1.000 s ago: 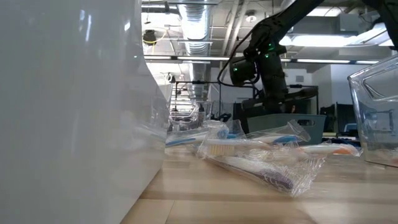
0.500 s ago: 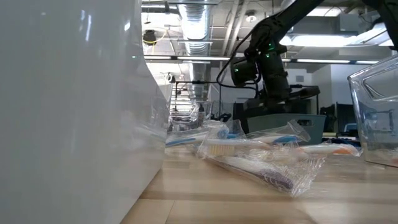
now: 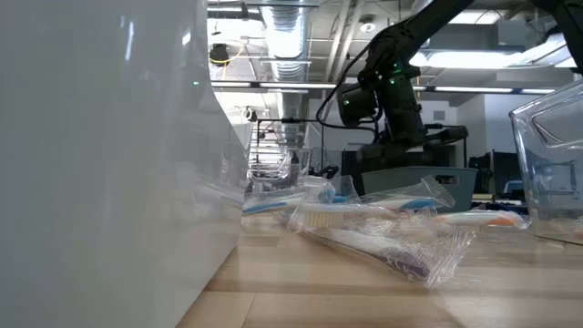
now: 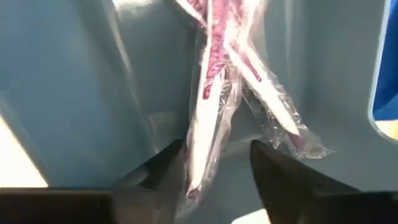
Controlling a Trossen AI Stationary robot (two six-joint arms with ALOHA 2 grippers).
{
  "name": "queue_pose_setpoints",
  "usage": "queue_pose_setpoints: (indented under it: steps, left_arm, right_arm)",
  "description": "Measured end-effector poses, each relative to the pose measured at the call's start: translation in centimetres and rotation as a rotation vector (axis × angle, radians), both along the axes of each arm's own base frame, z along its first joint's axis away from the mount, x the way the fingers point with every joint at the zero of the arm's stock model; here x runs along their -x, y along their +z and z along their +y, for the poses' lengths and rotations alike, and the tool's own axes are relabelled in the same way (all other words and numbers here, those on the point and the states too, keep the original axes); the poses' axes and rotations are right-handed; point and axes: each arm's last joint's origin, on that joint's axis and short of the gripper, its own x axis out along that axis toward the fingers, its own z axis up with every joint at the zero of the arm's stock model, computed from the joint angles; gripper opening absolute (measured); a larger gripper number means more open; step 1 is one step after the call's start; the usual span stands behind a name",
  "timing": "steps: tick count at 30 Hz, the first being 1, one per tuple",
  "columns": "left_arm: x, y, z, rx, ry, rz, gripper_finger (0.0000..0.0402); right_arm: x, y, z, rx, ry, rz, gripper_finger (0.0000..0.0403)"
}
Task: Pick & Place Toothbrushes
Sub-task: Put the purple toothbrush into the green bin, then put the blue toothbrush into the white bin
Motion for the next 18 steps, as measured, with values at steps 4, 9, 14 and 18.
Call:
queue_pose_setpoints:
  steps: [4,9,14,18]
  left_arm:
    - [0.0,0.0,0.0,-0.003,-0.001,-0.001,0.0218]
    - [0.0,0.0,0.0,-0.011,0.000,-0.003,0.0218]
    - [0.0,0.0,0.1,-0.047,0.036,-0.012,0.0218]
    - [-0.1,0.0,0.3,-0.096,0.083,-0.022,0.0218]
  right_arm:
    - [-0.6,0.9,-0.3,-0.003,0.097,-0.032,0.0246]
    - [-1.5,4.2,-0.8,0.020,0.199,-0.037,0.0283]
    - [-1.7,9.2,-1.0,0.220,0.246,0.059,0.0291]
    - [-2.0,13.3,-0.6,0.364,0.303,0.097,0.0291]
